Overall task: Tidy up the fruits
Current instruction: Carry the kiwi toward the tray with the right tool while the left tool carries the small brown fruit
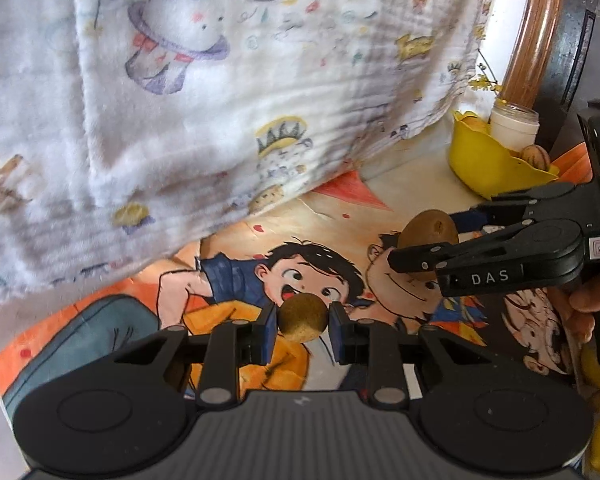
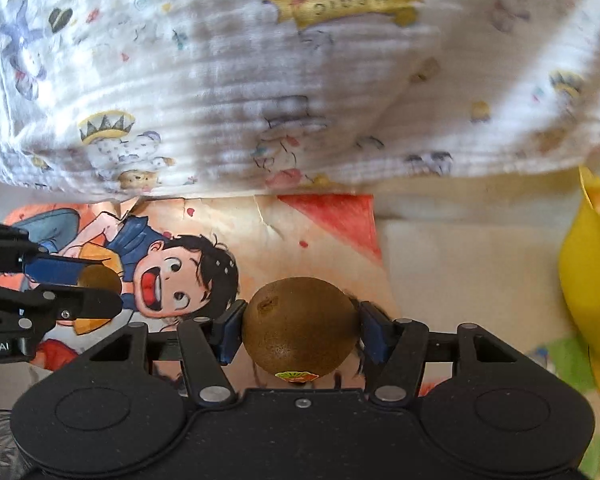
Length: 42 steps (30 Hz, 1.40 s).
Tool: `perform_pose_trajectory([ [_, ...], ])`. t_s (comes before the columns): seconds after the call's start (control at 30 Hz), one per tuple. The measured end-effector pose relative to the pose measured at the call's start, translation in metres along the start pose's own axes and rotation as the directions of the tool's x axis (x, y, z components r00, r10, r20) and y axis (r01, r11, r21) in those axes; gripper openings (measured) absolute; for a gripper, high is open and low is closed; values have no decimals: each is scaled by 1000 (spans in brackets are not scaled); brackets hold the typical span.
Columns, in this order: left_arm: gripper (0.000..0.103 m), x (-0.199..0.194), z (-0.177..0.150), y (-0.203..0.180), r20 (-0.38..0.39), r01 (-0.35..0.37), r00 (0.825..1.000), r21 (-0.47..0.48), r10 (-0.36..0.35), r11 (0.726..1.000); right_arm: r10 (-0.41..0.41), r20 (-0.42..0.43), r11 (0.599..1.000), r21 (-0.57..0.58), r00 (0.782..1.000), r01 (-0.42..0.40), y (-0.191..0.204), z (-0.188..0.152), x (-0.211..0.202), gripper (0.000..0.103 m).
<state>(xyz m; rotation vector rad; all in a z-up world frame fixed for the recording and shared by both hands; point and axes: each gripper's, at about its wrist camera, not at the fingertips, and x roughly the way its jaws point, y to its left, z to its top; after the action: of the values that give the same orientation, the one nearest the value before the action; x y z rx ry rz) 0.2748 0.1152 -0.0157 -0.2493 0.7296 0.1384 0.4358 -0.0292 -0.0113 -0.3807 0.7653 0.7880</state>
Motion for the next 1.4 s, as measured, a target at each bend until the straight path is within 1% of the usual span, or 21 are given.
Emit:
perform_pose_trajectory([
  [0.17,29,-12,-2,-12,4,9,1000,4,-9,1000,10,15,997,71,1000,-11,-2,-14,-28,60],
  [0.33,29,-31,-4,-27,11,37,999,29,-37,999,3,48,994,112,999,-8,-2,-30,-72,60],
  [0.53,29,-50,-9,-56,15,87,996,73,-89,993,-38,74,988,154,997,27,-4,-58,-127,60],
  [0.7,29,-61,-17,-85,15,138,990,117,-141,984,-74,94,981,187,993,55,-5,-85,-172,60],
  [0.9,29,-74,-28,-120,5,201,979,171,-205,965,-125,97,966,239,987,99,-8,-120,-214,60],
  [1.07,29,-81,-38,-148,-21,259,965,220,-261,940,-181,93,938,315,979,143,-13,-153,-242,60],
  [1.3,29,-84,-54,-182,-64,329,944,277,-324,903,-245,86,899,394,966,193,-19,-193,-270,60],
  [1.4,29,-85,-62,-194,-80,354,935,290,-346,889,-252,75,886,418,965,199,-23,-212,-275,60],
])
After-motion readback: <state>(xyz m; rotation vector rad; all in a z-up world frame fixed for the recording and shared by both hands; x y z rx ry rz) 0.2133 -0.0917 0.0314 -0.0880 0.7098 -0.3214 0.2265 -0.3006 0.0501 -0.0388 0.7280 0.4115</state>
